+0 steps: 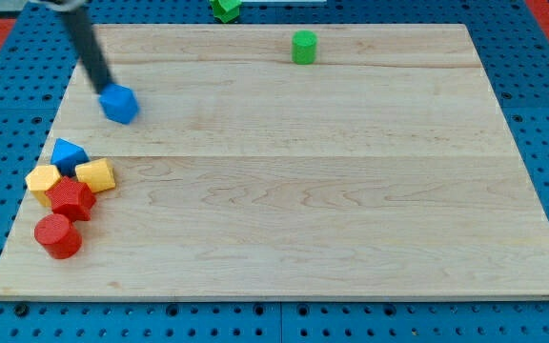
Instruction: Move the blue cube to the top of yellow heart
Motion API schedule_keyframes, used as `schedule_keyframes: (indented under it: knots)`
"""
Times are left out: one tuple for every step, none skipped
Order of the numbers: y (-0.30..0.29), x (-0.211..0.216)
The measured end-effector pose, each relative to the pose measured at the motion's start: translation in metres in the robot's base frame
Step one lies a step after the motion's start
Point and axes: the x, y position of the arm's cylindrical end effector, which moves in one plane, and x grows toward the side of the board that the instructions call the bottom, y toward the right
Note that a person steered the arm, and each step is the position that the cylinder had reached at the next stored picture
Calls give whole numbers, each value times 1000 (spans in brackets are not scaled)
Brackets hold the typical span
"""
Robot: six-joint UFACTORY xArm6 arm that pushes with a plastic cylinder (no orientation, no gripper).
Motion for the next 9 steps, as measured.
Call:
schedule_keyframes:
  knots:
    - [-26,-6]
    - [14,26]
    - [25,14]
    - [61,29]
    - [67,72]
    - [30,110]
    - [126,75]
    - [221,-27]
    - [295,-115]
